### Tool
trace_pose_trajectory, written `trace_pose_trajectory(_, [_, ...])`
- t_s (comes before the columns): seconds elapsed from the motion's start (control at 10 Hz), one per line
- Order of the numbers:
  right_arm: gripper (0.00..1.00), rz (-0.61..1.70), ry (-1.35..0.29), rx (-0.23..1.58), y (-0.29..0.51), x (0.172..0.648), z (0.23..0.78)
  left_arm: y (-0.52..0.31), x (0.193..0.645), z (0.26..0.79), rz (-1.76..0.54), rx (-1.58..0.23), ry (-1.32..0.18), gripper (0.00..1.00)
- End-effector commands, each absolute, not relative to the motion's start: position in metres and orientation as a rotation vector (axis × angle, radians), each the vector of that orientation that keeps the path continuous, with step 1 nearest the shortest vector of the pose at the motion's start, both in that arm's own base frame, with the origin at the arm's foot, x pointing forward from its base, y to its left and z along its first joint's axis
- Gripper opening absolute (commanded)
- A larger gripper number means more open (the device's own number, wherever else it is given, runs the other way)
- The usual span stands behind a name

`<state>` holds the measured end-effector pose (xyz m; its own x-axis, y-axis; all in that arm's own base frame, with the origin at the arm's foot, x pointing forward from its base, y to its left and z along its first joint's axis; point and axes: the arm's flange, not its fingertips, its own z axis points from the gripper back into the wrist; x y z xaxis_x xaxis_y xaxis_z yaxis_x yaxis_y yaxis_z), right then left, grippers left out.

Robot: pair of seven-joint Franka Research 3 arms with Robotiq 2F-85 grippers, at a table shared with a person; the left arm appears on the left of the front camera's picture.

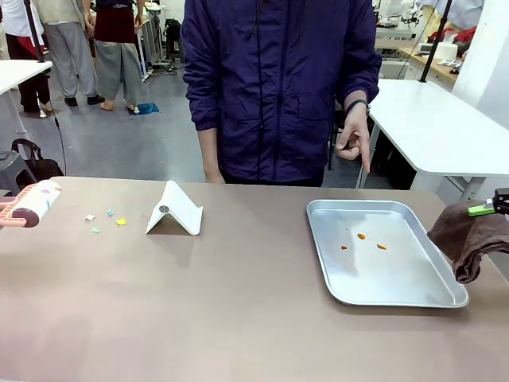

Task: Clean the surface of the table.
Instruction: If a person points to the right, clean the right side of the table with your right hand, and if they point to the left, clean the left side with your left hand.

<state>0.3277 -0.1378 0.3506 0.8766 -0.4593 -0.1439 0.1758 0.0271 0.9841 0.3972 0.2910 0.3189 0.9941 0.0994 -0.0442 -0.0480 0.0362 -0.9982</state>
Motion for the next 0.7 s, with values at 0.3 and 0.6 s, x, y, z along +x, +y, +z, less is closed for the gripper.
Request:
trace_pose_trajectory(0.3, [0.0,-0.497,-0.238,1.466,-0.138,0.328,0.351,0.287,0.392,0.323,0.099,-1.539,-0.06,0.0])
trace_pose_trajectory(0.6, [0.0,-0.395,-0.302,1.361,-0.102,0.355,0.372,0.287,0.392,0.323,0.099,-1.539,-0.06,0.0])
